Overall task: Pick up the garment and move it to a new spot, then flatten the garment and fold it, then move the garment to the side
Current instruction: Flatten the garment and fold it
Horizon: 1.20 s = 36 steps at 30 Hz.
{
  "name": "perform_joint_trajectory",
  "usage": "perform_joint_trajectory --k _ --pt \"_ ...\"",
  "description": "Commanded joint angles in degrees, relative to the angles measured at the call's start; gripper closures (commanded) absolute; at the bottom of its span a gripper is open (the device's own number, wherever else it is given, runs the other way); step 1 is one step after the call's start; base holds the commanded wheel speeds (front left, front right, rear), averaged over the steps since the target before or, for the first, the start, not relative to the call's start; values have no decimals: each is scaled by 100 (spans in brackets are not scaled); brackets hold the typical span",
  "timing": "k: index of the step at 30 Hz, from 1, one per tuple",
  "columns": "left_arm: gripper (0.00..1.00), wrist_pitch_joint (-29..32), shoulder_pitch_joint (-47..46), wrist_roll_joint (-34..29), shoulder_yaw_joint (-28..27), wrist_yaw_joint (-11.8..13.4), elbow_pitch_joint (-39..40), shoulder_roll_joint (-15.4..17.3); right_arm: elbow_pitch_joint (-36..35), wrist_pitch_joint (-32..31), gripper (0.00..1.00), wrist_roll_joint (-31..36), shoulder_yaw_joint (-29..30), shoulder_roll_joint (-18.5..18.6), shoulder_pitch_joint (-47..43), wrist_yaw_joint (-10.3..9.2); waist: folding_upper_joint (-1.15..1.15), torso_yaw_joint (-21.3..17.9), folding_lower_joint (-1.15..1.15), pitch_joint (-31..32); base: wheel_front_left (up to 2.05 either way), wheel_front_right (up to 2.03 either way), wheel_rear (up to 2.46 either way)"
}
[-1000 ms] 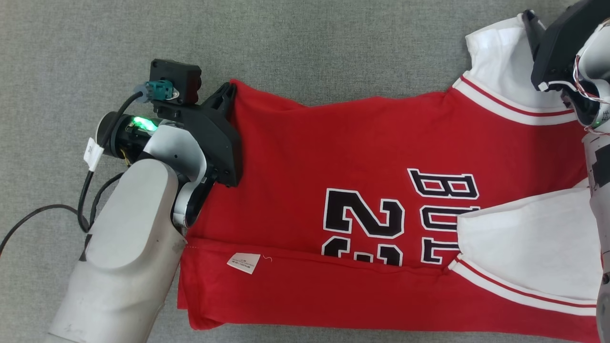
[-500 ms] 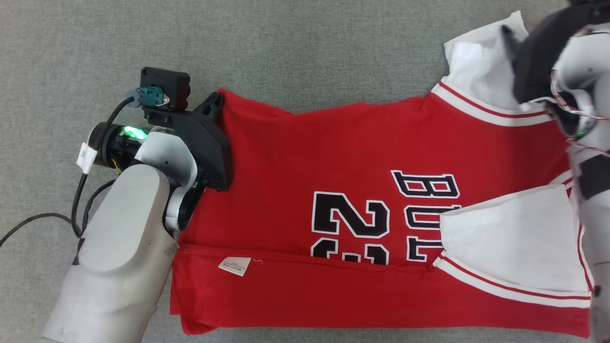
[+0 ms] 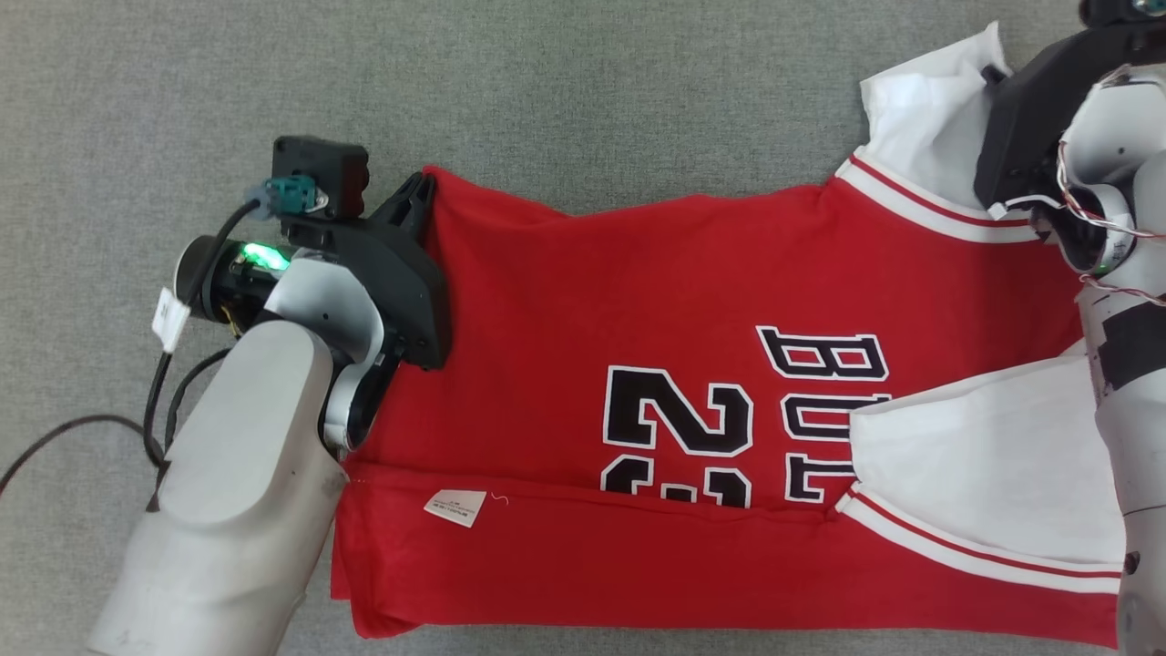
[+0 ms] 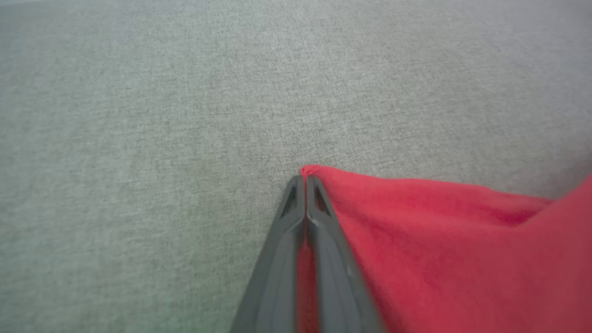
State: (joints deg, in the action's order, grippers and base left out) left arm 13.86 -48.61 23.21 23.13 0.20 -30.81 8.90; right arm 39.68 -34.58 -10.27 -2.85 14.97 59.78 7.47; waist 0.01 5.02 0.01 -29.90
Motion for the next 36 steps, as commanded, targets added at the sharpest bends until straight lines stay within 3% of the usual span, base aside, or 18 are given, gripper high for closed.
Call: perform_joint_trajectory --k 1,8,11,16,19,22,27,36 --pt "100 -76 334 -47 78 33 -192 0 -13 270 100 45 24 70 -72 0 -1 -20 -1 43 0 0 0" --pt "100 -985 255 -107 -94 240 -155 -55 -76 1082 100 -49 65 50 -111 0 -1 -76 -1 209 0 0 0" --pt "100 -1429 310 -113 -180 382 -48 -72 -188 1335 100 -320 55 75 -295 0 -1 -83 -1 332 0 0 0" --pt "100 -1890 645 -44 -205 339 180 -24 -737 1603 100 -1132 -57 154 -916 0 -1 -111 -1 619 0 0 0" --pt "100 -1991 842 -26 -210 340 306 -24 -1074 1562 100 -1564 -57 219 -1272 0 -1 -109 -1 746 0 0 0" --pt "100 -2042 1266 8 -172 374 541 55 -1844 1350 100 -2021 -80 454 -2121 0 -1 -117 -1 990 0 0 0" --pt "100 -1943 1801 76 -152 438 718 173 -2621 897 100 -2191 132 592 -3134 0 -1 -148 -1 1250 0 0 0" --pt "100 -1881 2297 238 -217 548 623 294 -3528 86 100 -2236 418 419 -4392 0 -1 -239 -1 1528 0 0 0"
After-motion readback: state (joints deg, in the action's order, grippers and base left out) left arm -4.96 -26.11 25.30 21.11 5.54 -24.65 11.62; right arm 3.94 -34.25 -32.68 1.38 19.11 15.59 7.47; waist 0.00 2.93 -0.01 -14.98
